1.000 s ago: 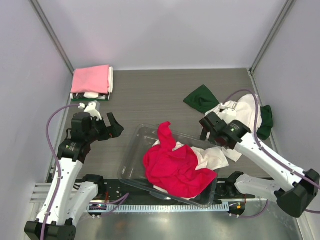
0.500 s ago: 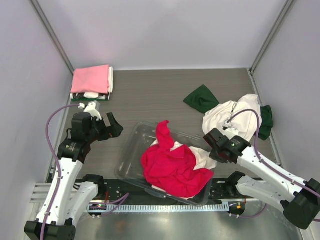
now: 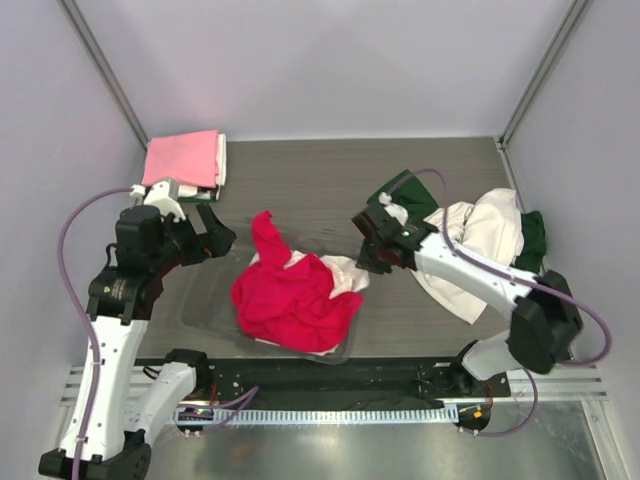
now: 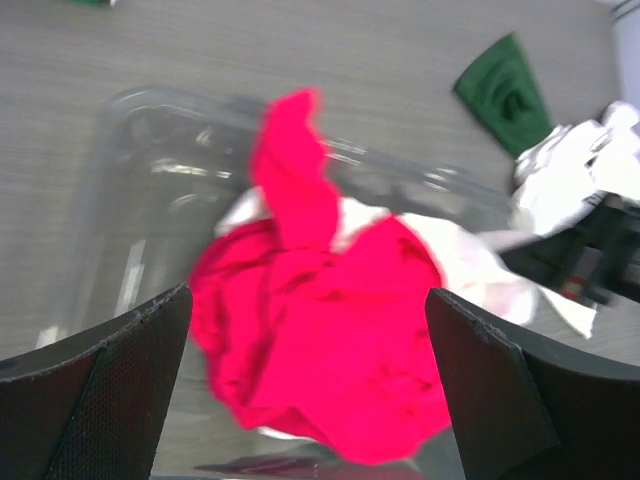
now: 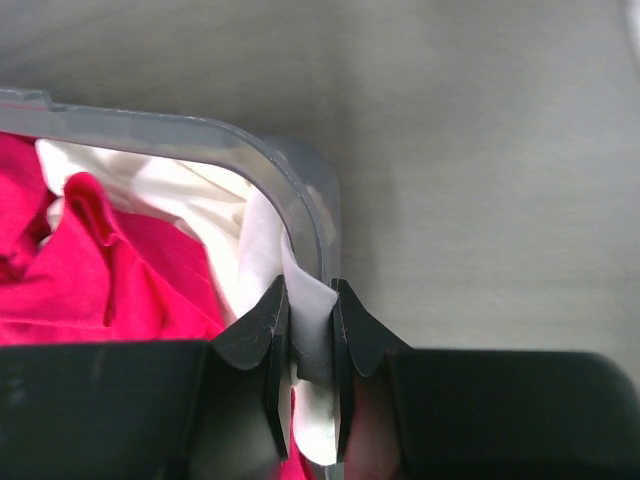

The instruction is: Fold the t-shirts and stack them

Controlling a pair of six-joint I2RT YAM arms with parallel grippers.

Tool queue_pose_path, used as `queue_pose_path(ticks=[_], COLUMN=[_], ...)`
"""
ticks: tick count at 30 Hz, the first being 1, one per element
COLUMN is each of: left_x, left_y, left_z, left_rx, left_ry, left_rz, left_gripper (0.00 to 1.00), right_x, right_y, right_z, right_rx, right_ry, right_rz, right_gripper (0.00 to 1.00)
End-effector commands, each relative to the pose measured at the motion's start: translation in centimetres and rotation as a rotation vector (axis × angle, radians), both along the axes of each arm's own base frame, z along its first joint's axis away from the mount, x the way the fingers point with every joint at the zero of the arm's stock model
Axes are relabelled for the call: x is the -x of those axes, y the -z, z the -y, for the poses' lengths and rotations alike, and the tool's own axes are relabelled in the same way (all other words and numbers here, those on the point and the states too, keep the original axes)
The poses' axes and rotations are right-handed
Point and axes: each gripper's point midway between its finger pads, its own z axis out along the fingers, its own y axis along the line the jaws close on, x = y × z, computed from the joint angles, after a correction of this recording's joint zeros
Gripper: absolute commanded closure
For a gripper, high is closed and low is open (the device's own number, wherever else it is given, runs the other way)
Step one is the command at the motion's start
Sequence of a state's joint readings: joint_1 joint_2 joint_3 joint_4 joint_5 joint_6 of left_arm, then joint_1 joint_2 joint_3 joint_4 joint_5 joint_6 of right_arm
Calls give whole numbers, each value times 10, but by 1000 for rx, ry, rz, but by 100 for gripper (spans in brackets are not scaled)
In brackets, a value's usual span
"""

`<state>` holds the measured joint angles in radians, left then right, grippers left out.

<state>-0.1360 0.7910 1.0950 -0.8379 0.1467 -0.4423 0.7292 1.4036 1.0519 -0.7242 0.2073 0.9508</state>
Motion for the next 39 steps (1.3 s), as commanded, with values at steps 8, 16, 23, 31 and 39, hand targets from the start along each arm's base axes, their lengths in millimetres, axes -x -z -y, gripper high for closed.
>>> queue_pose_path(ticks=[8, 16, 23, 31, 39], left_x=[37, 55, 64, 73, 78], left_y=[-70, -74, -73, -85, -86], left_z=[0, -2, -4, -9, -10], left_rx=[72, 90, 90, 82, 96], left_ry=[-9, -20, -28, -50, -63], left_rz=[108, 110, 105, 109, 103], left_gripper=[0, 0, 0, 0, 0], right_x=[-38, -21, 18, 66, 99], right_y=[-35, -18, -3, -7, 9], right_z=[-211, -330, -376, -407, -353], right_rx=[-208, -338, -458, -555, -439], right_ry=[-322, -411, -356, -343, -311], right_rz=[110, 64, -23, -98, -112], right_gripper=[99, 99, 99, 99, 50])
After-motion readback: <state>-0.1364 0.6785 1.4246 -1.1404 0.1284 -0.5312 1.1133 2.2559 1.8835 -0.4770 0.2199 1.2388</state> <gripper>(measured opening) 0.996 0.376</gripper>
